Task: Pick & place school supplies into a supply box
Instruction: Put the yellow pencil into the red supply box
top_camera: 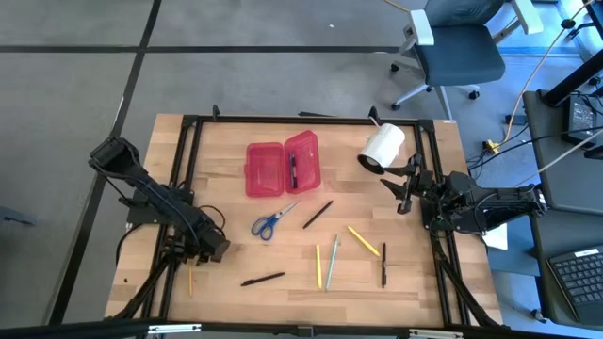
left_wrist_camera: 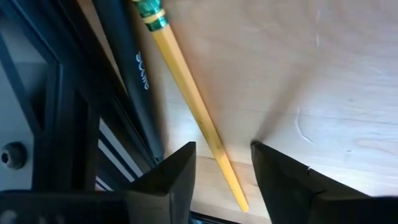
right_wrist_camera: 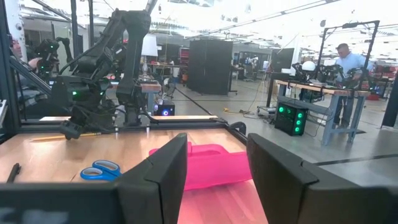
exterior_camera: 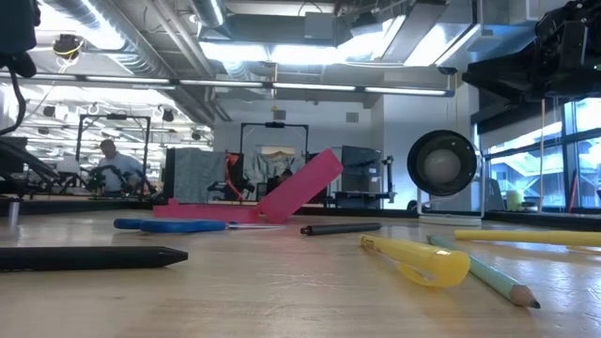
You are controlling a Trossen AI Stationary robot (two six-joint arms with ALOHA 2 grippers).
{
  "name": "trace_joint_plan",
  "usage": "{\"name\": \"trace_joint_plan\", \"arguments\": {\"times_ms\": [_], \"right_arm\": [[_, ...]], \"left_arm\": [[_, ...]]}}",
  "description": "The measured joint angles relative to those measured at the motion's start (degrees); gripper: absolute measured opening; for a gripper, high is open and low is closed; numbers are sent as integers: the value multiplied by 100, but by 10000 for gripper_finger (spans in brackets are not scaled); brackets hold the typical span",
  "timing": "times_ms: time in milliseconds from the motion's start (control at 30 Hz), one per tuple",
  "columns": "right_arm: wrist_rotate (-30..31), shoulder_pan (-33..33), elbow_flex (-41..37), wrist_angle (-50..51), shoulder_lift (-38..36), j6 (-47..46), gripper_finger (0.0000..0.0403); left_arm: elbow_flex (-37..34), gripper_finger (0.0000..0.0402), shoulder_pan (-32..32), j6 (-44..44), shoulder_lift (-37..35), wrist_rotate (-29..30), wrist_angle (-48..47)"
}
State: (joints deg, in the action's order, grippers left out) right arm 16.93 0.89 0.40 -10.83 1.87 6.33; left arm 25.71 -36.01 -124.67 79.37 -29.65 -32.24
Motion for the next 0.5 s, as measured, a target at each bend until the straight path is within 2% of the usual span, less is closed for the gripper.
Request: {"name": "trace_joint_plan", "arguments": {"times_ms": [500], "right_arm": [[0,-1,0,0,-1,0,172]], "left_arm": [[-5,52,-71,-83,4,171,255]]}}
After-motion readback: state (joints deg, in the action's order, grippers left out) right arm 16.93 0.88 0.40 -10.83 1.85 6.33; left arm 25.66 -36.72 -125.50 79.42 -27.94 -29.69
